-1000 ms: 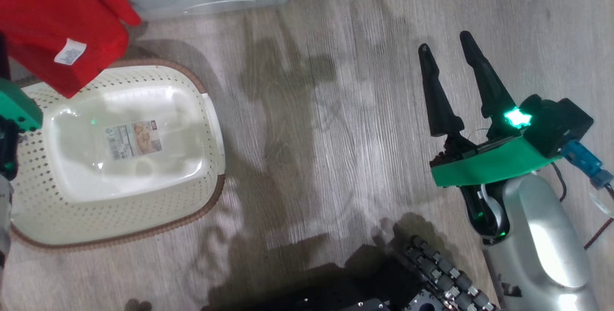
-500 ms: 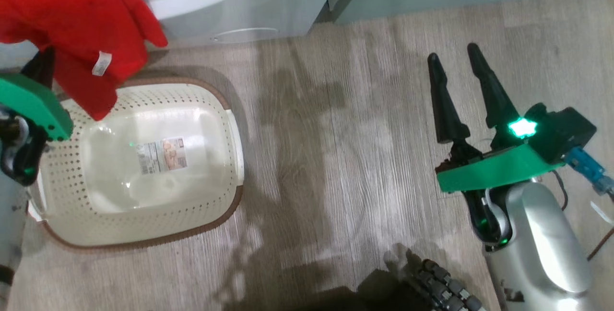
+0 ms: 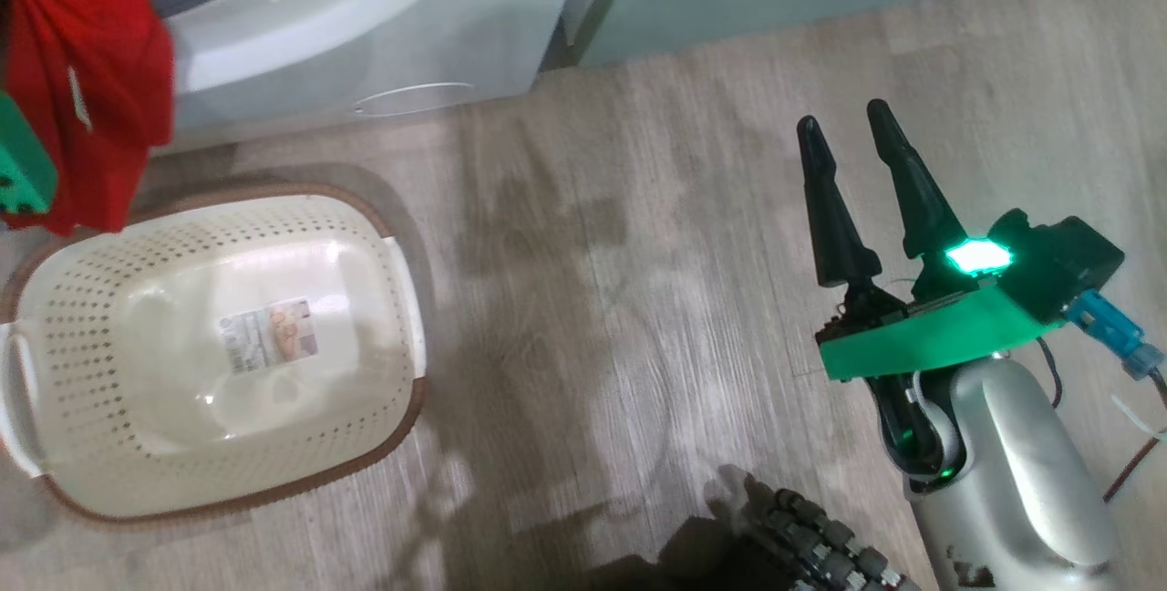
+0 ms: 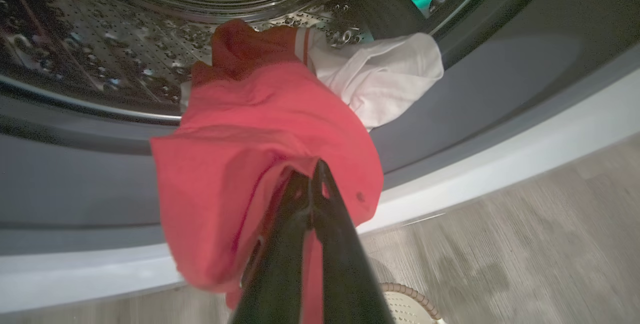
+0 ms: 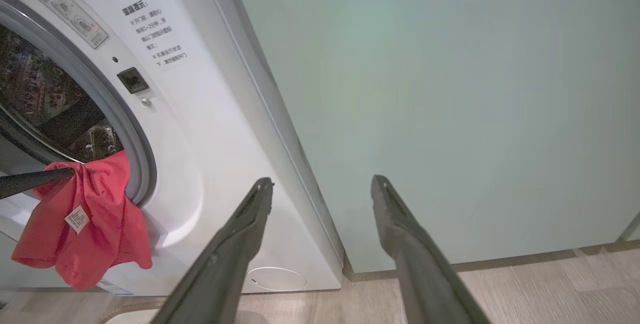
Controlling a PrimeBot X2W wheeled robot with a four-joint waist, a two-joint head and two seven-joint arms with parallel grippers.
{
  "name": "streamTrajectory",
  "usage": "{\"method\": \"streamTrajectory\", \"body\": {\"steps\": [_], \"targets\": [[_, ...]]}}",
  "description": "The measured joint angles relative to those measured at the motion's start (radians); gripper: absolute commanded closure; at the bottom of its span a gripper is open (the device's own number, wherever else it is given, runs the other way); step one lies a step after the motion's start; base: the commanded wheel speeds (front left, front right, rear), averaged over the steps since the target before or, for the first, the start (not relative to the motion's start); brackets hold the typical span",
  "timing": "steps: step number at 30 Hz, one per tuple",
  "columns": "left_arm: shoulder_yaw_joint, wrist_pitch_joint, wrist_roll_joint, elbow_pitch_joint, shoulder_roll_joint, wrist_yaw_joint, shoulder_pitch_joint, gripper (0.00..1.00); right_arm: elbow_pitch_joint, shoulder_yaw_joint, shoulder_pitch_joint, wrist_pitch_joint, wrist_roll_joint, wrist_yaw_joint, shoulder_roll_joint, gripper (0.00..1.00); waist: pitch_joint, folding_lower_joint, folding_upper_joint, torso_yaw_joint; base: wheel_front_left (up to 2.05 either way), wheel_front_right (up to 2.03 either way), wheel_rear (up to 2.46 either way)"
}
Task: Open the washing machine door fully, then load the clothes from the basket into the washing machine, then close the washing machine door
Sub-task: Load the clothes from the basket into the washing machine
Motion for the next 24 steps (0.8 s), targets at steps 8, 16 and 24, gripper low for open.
{"method": "streamTrajectory", "body": {"steps": [8,16,24], "targets": [[0.016,0.095,-0.008,0.034,0.037,0.021,-0.146,1.0,-0.025,0.026,-0.001,0.0,0.043,0.0,0.0,0.0,0.033,0.0,0.0,-0.068,0.0,0.0,0.0],[0.046,0.032,-0.003,0.222,0.039,0.025,-0.299,1.0,-0.044,0.048,-0.007,0.0,0.089,0.0,0.0,0.0,0.082,0.0,0.0,-0.14,0.0,0.0,0.0],[0.069,-0.141,0.027,0.377,0.023,0.012,-0.405,1.0,-0.06,0.06,-0.012,0.0,0.105,0.0,0.001,0.0,0.123,0.0001,0.0,-0.19,0.0,0.0,0.0]]}}
